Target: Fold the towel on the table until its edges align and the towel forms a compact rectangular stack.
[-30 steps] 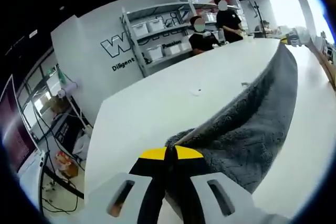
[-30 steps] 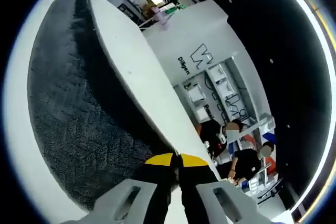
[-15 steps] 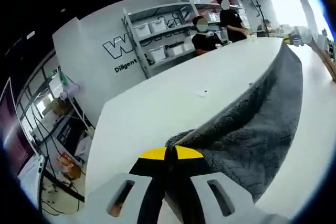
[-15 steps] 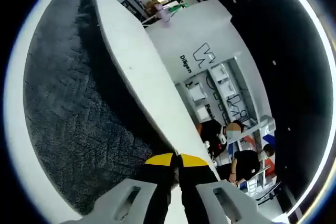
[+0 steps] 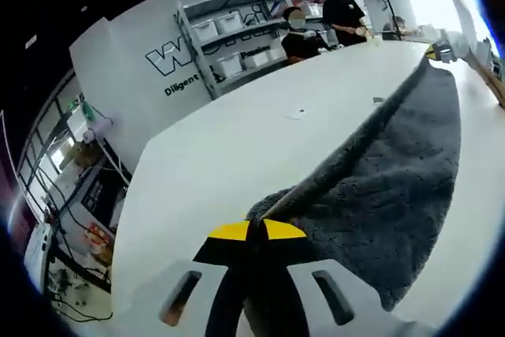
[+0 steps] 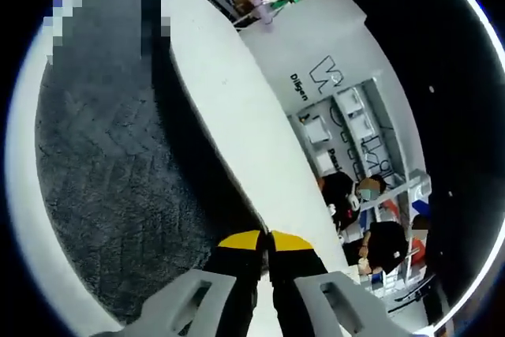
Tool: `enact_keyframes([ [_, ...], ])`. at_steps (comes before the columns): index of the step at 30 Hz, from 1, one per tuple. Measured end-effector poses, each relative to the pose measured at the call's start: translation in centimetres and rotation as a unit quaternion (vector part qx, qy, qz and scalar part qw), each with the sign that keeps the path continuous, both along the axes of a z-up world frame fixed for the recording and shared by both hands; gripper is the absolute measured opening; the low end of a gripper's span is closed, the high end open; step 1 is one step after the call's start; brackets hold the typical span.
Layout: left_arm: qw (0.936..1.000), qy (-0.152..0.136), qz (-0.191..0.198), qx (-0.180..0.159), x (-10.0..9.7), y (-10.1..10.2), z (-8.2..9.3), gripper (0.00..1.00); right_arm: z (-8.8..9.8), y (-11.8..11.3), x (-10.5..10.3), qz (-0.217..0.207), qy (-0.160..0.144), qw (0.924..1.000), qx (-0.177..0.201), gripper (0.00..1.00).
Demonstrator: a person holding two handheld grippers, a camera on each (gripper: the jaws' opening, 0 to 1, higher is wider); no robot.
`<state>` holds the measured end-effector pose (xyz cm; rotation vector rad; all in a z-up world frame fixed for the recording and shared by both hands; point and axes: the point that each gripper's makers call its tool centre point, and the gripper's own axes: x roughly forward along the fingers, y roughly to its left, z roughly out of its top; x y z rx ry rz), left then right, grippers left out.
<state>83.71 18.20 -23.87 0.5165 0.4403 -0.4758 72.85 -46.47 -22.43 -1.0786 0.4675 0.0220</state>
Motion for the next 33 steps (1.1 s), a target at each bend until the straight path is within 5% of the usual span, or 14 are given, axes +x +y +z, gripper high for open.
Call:
enact_keyframes([
  [6,0.9999,-0.008,0.001,0.014,0.1,0.0,-0.5,0.13,-2.0,0.4,0.0,0.006,0.031,0.9995,-0.006,0.02],
  [15,0.9999,-0.005,-0.01,0.009,-0.7,0.2,-0.1,0.34,-1.6,0.0,-0.5,-0.01,0.018,0.9991,0.036,0.29],
  [19,0.9998,-0.007,0.017,-0.007,-1.6,1.3,1.3,0.75,-0.8,-0.9,-1.3,-0.036,0.007,0.9978,0.055,0.45],
  [21,0.9997,-0.01,0.021,-0.008,-2.3,1.7,1.9,0.84,-0.4,-1.4,-1.6,-0.045,0.004,0.9967,0.067,0.57],
  [24,0.9995,-0.009,0.008,-0.028,-3.9,1.5,2.4,0.83,0.4,-1.7,-2.1,-0.056,-0.008,0.9942,0.091,0.69],
  [29,0.9959,0.028,-0.021,-0.084,-6.9,0.5,1.5,0.79,1.5,-0.5,-3.3,-0.041,-0.025,0.9791,0.197,0.92],
  [33,0.9919,0.058,-0.039,-0.106,-8.9,0.4,0.4,0.68,1.0,0.6,-4.5,-0.017,-0.014,0.9695,0.244,0.95],
])
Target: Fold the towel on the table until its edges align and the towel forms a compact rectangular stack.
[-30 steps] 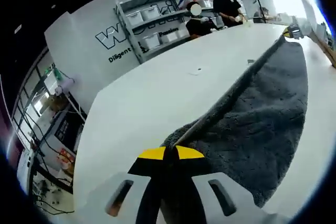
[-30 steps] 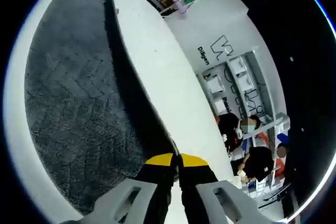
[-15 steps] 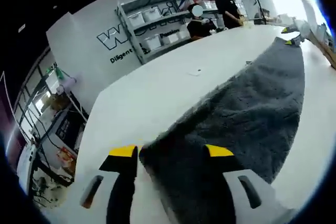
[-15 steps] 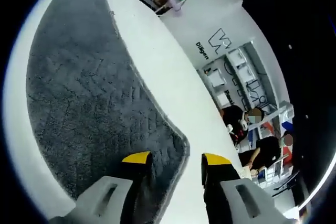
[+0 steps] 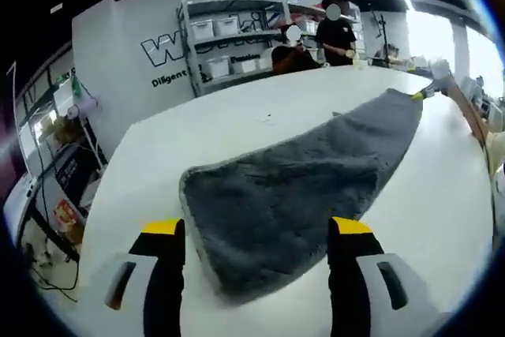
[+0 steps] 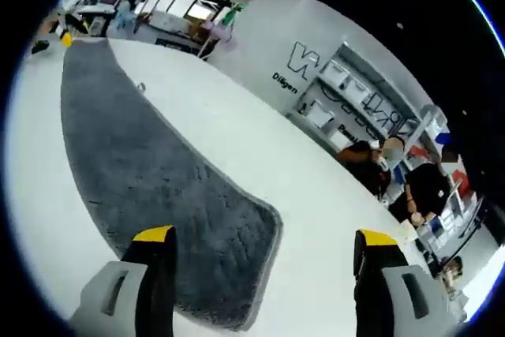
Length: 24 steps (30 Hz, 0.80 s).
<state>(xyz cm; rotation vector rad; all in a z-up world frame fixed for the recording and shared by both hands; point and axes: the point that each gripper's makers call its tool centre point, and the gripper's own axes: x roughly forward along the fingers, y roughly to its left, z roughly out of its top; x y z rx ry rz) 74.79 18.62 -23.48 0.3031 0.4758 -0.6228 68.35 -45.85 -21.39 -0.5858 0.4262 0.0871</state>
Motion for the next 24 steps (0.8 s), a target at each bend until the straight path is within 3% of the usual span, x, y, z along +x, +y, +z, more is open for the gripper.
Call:
enact_keyframes([
  [5,0.9996,0.008,-0.014,-0.022,-1.5,0.7,-0.3,0.67,-1.8,2.5,-1.7,0.07,0.014,0.9932,0.092,0.94],
  [11,0.9992,0.014,0.001,-0.037,-2.0,2.3,-0.9,0.64,-2.9,2.6,-3.0,0.084,0.022,0.9877,0.13,0.91],
  [17,0.9983,0.024,0.005,-0.054,-1.7,3.0,-1.7,0.36,-2.8,2.6,-4.4,0.092,0.007,0.981,0.171,0.83],
  [20,0.9979,0.019,0.009,-0.061,-1.3,3.6,-1.5,0.17,-3.1,2.5,-5.2,0.095,0.008,0.9794,0.178,0.78],
  [24,0.9965,0.027,0.014,-0.078,-1.4,4.1,-1.5,0.04,-3.9,2.4,-6.4,0.103,0.018,0.9772,0.185,0.71],
])
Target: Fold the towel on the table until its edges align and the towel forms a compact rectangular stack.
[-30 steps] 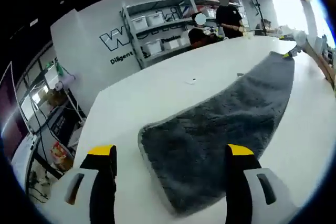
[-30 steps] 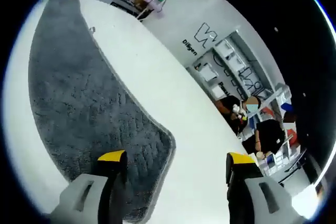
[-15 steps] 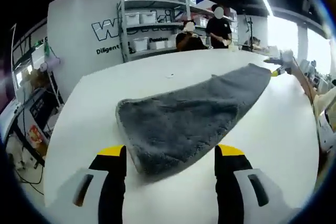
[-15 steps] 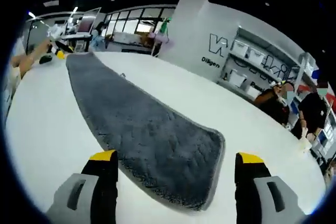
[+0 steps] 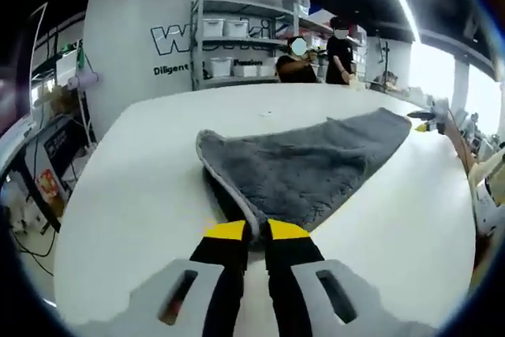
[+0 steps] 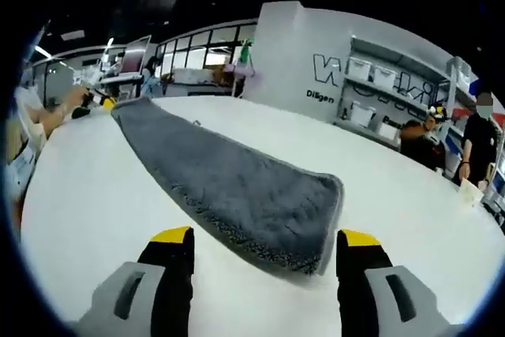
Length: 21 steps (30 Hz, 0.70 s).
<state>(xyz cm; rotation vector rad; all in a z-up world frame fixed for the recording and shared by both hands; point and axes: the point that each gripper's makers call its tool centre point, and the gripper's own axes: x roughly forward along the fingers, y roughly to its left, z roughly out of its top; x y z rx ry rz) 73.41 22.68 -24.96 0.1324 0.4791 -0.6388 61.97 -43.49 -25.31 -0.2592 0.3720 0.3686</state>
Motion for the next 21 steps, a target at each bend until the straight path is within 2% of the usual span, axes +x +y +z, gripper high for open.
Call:
enact_keyframes([
  [3,1.0,0.006,0.0,-0.006,-0.3,-0.1,-0.2,0.03,0.0,-0.1,-0.6,0.011,0.003,0.9997,0.022,0.59],
  [8,0.9999,0.013,0.01,-0.003,-0.4,0.0,-0.5,0.02,-0.2,-0.7,-1.4,0.003,0.007,0.9991,0.042,0.33],
  [11,0.9996,0.013,0.026,-0.006,-0.2,0.2,-0.3,0.02,-0.4,-1.7,-1.6,-0.01,0.012,0.9989,0.044,0.33],
  [14,0.9987,0.011,0.051,0.002,0.3,1.3,-0.1,0.02,-0.3,-3.5,-1.4,-0.042,0.008,0.9979,0.049,0.34],
  [15,0.9986,0.01,0.053,0.002,0.4,1.3,-0.1,0.02,-0.3,-3.9,-1.3,-0.053,0.007,0.9967,0.061,0.33],
  [17,0.9984,0.011,0.056,0.002,0.6,1.6,-0.1,0.02,-0.3,-4.3,-1.1,-0.054,0.008,0.9959,0.072,0.33],
  [21,0.9981,0.017,0.056,0.018,0.8,1.6,-0.6,0.02,-0.4,-3.3,-0.2,-0.032,0.018,0.995,0.093,0.31],
])
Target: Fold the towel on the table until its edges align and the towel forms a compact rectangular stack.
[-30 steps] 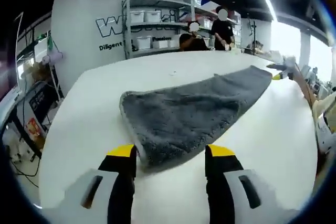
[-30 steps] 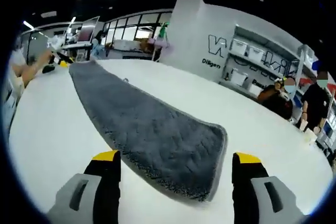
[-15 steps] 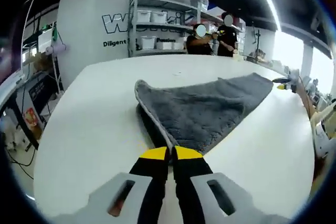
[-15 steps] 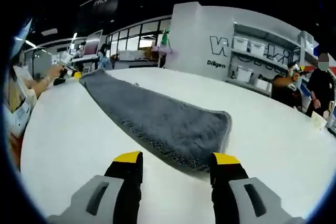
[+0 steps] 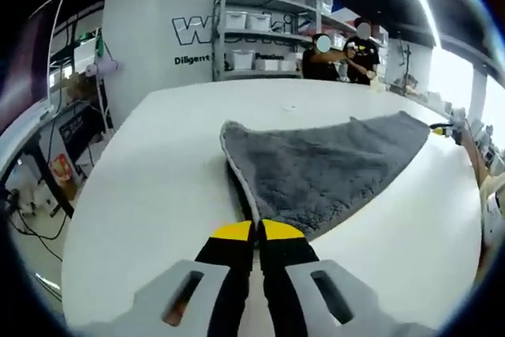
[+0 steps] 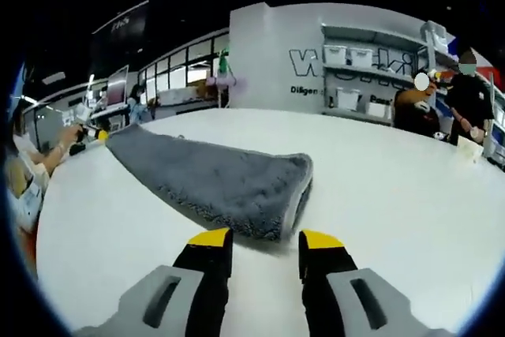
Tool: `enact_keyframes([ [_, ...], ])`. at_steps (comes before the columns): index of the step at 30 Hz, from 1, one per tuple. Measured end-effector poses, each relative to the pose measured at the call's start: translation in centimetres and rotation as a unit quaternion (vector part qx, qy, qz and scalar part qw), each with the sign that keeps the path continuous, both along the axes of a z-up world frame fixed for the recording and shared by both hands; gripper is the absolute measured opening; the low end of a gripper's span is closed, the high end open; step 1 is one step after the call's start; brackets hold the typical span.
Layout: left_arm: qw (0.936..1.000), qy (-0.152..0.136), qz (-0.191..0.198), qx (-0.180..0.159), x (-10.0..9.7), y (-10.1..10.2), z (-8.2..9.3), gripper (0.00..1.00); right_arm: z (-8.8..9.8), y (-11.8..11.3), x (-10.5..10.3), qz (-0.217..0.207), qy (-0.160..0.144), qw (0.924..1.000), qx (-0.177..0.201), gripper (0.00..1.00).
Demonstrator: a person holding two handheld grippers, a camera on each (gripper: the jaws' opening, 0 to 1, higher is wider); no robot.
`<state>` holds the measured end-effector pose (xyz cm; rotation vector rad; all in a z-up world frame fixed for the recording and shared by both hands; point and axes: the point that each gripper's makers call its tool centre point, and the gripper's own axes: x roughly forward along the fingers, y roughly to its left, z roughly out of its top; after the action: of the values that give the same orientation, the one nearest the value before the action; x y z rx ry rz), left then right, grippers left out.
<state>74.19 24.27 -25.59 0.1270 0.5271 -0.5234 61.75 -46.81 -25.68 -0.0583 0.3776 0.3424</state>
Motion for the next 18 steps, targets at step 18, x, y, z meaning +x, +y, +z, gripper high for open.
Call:
enact_keyframes([
  [18,0.9995,0.015,-0.021,0.02,-1.0,-0.5,-0.5,0.02,-0.6,-3.6,0.9,-0.041,0.012,0.9984,-0.037,0.0],
])
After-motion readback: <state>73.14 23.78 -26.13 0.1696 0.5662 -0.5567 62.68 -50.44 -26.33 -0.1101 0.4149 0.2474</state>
